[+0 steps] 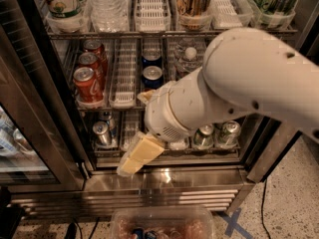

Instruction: Pick coke can from middle shelf of fridge

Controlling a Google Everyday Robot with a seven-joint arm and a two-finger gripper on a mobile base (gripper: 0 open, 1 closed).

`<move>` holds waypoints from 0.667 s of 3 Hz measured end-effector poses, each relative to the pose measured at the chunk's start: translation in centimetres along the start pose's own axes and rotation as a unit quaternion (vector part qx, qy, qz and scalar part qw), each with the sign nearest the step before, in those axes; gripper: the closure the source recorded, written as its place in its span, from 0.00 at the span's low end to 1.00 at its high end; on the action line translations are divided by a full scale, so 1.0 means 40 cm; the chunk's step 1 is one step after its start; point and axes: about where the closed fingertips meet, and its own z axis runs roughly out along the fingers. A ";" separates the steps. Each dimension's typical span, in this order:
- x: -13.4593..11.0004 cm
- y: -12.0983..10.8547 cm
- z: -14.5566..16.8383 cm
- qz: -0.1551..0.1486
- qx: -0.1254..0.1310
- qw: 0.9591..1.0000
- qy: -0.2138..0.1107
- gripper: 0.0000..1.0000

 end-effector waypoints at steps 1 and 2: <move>-0.024 0.004 0.060 0.007 0.029 0.999 -0.042 0.00; -0.057 -0.007 0.097 0.010 0.058 0.996 -0.070 0.00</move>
Offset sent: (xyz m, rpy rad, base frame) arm 0.0246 0.0592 -0.0156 0.2086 -0.1471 -0.1108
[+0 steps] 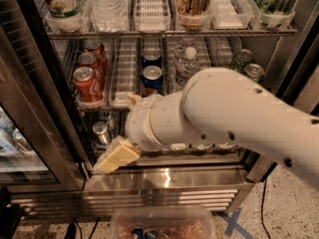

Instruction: Pick coke can from middle shelf of fridge

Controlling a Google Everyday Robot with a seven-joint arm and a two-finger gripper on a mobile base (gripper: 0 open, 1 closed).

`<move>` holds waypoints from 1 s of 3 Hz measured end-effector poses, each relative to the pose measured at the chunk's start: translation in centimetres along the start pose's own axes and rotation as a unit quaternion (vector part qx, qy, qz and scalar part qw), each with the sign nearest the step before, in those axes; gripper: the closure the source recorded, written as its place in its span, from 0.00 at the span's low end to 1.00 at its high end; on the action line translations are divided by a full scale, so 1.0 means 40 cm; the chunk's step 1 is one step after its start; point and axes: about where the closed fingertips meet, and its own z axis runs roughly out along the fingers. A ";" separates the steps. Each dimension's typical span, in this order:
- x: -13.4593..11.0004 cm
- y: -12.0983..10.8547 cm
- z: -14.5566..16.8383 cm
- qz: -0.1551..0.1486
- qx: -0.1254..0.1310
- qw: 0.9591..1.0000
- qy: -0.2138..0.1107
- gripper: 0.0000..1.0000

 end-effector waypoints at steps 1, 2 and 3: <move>-0.031 -0.007 0.029 -0.002 0.017 1.000 -0.022 0.00; -0.036 -0.004 0.030 -0.004 0.020 1.000 -0.023 0.00; -0.044 -0.011 0.037 0.000 0.043 0.998 -0.035 0.00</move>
Offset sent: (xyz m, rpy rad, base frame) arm 0.0047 0.0126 0.0015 0.0328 -0.0257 -0.0084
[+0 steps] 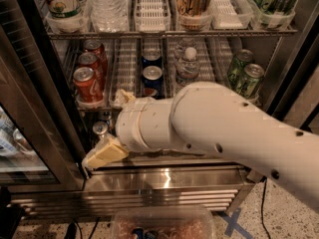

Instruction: Pick coke can from middle shelf of fridge

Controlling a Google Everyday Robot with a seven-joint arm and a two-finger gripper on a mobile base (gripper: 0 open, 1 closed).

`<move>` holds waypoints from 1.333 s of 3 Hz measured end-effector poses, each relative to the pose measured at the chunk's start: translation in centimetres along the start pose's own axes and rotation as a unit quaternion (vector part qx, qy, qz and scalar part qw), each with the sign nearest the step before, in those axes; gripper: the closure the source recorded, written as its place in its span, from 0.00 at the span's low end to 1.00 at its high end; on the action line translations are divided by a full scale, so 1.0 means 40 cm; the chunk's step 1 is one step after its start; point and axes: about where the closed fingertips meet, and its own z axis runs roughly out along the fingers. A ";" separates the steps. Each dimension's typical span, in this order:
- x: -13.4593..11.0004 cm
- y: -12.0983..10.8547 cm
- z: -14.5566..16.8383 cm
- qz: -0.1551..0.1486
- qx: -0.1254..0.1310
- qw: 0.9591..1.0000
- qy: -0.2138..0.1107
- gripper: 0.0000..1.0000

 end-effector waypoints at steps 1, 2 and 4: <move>-0.013 -0.006 0.019 -0.002 0.031 0.999 -0.010 0.00; -0.022 -0.008 0.037 -0.001 0.052 0.999 -0.016 0.00; -0.014 -0.043 0.077 0.013 0.097 0.995 -0.032 0.00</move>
Offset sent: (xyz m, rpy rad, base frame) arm 0.0147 0.0206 -0.0050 0.0554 -0.0975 -0.1212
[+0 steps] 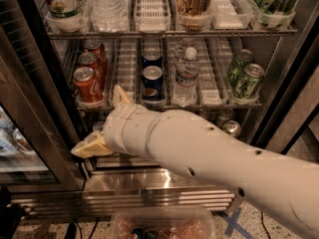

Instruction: Pick coke can from middle shelf of fridge

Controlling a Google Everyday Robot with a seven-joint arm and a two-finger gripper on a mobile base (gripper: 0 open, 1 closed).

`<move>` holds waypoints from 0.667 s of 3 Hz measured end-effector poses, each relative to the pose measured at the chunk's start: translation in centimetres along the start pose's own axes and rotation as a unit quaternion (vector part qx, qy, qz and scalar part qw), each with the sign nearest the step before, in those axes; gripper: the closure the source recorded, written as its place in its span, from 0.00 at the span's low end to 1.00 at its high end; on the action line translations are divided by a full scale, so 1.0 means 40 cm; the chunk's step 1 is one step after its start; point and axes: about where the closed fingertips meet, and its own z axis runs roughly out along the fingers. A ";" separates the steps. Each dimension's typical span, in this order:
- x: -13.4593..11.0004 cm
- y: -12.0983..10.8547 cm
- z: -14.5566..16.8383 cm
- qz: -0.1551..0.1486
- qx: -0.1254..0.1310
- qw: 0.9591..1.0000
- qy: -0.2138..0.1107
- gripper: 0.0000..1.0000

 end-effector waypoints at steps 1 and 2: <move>0.012 -0.021 0.033 0.022 0.018 0.999 -0.016 0.00; 0.011 -0.022 0.035 0.022 0.021 0.999 -0.017 0.00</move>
Offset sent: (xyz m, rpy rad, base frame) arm 0.0121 0.0020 -0.0041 0.0428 -0.0043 -0.0288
